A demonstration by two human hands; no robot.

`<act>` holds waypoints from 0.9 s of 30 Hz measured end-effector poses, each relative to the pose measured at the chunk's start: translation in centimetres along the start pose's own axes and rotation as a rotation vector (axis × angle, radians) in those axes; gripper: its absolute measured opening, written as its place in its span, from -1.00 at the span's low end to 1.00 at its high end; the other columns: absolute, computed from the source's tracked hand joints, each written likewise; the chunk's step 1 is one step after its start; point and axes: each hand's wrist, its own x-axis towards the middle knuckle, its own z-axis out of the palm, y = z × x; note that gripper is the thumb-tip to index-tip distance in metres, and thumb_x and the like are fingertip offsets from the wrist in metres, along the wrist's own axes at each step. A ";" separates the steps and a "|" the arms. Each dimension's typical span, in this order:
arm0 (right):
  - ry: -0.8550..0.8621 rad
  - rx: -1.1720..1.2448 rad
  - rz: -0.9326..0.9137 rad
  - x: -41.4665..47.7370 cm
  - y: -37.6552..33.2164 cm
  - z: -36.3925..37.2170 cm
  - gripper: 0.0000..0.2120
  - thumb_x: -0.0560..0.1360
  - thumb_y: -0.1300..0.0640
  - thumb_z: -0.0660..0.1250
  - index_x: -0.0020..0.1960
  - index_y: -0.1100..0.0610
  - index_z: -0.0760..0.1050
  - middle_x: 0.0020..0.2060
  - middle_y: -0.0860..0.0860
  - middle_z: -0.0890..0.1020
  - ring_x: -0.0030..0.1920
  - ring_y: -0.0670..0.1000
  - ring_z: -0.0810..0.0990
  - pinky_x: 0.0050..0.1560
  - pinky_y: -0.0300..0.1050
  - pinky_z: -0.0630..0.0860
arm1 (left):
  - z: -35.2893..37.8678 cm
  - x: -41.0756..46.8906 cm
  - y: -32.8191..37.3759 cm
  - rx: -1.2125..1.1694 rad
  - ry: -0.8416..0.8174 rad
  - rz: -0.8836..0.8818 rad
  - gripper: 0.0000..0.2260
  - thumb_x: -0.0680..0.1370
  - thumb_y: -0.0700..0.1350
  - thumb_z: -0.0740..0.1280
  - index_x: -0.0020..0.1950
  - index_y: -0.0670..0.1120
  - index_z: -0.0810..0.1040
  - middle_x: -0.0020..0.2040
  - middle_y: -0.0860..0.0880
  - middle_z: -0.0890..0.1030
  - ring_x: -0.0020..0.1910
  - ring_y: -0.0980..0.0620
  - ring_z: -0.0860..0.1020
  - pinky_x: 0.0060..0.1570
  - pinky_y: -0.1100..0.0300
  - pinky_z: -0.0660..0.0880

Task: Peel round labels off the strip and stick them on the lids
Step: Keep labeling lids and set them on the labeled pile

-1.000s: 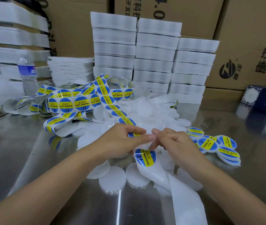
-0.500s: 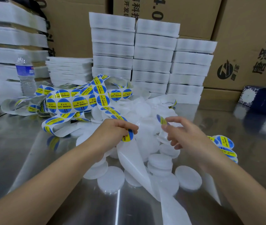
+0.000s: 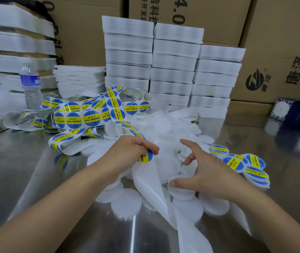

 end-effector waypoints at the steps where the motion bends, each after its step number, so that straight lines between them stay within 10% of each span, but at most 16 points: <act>1: 0.002 -0.021 -0.009 0.0 0.0 0.1 0.00 0.01 -0.42 0.35 0.36 -0.40 -0.04 -0.02 -0.27 0.43 -0.22 -0.19 0.51 -0.18 -0.22 0.45 | 0.0 0.0 0.0 0.000 0.000 0.003 -0.58 0.47 -0.40 0.16 -0.28 0.00 0.69 -0.15 0.10 0.71 -0.09 0.18 0.58 -0.16 0.47 0.45; 11: 0.093 0.080 -0.017 0.3 0.5 -0.3 -0.21 0.21 -0.21 0.41 0.35 -0.33 0.12 -0.06 -0.26 0.47 -0.20 -0.15 0.56 -0.10 -0.13 0.53 | 0.1 -0.1 0.0 0.008 0.009 -0.043 -0.59 0.48 -0.34 0.19 -0.32 0.04 0.72 -0.16 0.08 0.71 -0.14 0.05 0.50 -0.08 0.13 0.39; 27: 0.074 -0.189 -0.045 -0.3 -0.5 0.7 -0.08 0.20 -0.38 0.37 0.41 -0.34 -0.05 0.06 -0.24 0.42 -0.15 -0.17 0.46 -0.14 -0.21 0.38 | 0.1 -0.1 0.2 0.009 0.017 -0.045 -0.60 0.49 -0.32 0.19 -0.32 0.04 0.71 -0.22 0.16 0.70 -0.27 0.22 0.53 -0.23 0.33 0.41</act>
